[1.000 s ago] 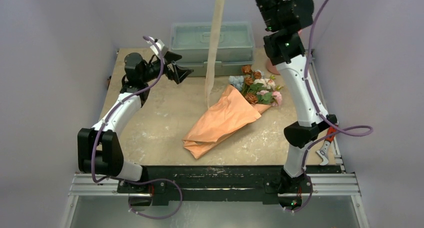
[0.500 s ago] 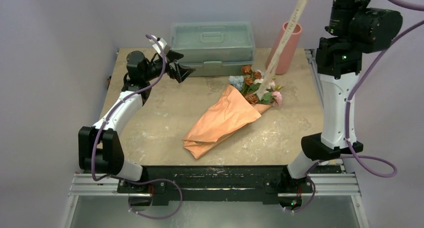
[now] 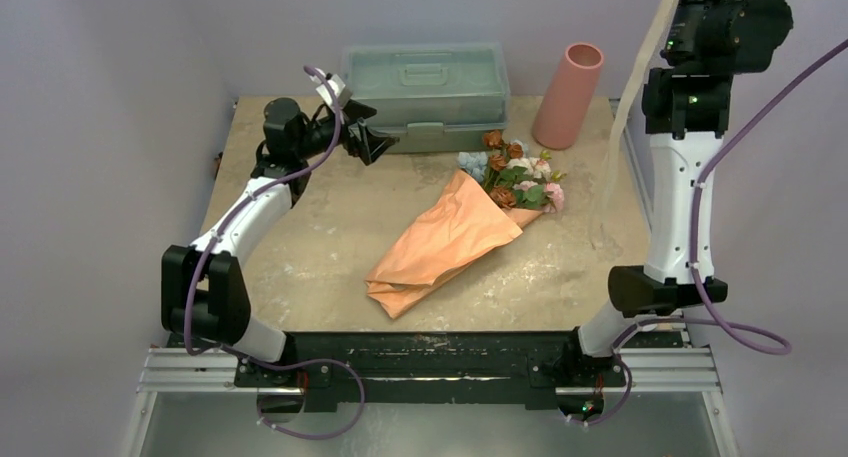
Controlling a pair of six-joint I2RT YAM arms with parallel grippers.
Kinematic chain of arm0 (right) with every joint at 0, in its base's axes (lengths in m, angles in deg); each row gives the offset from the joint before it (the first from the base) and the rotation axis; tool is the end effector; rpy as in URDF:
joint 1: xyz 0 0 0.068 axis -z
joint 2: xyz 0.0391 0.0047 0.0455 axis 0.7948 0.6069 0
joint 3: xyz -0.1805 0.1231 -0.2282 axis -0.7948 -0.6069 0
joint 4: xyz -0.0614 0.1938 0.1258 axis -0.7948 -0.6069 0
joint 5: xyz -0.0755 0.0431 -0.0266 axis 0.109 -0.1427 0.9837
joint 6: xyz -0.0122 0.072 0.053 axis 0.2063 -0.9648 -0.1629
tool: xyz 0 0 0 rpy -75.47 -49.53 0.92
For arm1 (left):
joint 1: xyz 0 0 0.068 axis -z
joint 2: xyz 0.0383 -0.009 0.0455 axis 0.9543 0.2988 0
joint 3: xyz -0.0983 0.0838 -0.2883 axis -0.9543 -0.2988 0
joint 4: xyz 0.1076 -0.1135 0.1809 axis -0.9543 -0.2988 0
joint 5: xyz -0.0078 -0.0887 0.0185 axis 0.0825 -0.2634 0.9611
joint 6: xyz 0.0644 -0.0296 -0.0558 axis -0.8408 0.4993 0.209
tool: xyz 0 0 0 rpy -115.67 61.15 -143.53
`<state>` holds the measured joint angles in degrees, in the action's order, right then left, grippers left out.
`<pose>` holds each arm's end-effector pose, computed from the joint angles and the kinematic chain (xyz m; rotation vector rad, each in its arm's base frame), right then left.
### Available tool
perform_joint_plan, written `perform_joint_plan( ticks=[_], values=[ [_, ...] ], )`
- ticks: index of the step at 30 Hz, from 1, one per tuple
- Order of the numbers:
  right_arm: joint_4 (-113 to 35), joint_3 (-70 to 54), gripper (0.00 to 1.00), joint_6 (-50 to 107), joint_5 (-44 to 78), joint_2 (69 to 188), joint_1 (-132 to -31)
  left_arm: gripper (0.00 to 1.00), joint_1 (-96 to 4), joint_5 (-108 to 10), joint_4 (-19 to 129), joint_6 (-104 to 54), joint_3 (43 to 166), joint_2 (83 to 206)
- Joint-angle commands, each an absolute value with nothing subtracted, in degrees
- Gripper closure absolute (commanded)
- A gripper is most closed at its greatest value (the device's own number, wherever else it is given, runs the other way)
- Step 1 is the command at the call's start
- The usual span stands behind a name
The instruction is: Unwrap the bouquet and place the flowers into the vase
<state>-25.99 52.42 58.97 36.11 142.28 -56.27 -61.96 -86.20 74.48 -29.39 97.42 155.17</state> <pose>0.2606 0.0011 0.7360 0.0339 0.6609 -0.4010 0.3399 -0.1225 0.4004 0.6746 1.4826 -0.8610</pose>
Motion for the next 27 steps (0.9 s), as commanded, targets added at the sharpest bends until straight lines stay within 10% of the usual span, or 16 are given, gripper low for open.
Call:
perform_joint_plan(
  ticks=[1, 11, 27],
  values=[
    [-30.8, 46.6, 1.0, 54.3, 40.3, 140.4, -48.7, 0.02, -61.5, -85.2, 75.0, -31.4, 99.7, 155.4],
    [-30.1, 25.5, 1.0, 50.5, 34.8, 137.0, -40.5, 0.02, -61.5, -84.7, 75.2, -31.2, 99.8, 157.3],
    [-31.3, 58.0, 1.0, 39.4, 25.0, 164.6, -39.4, 0.03, -61.4, -81.8, 73.0, -32.3, 101.0, 159.4]
  ],
)
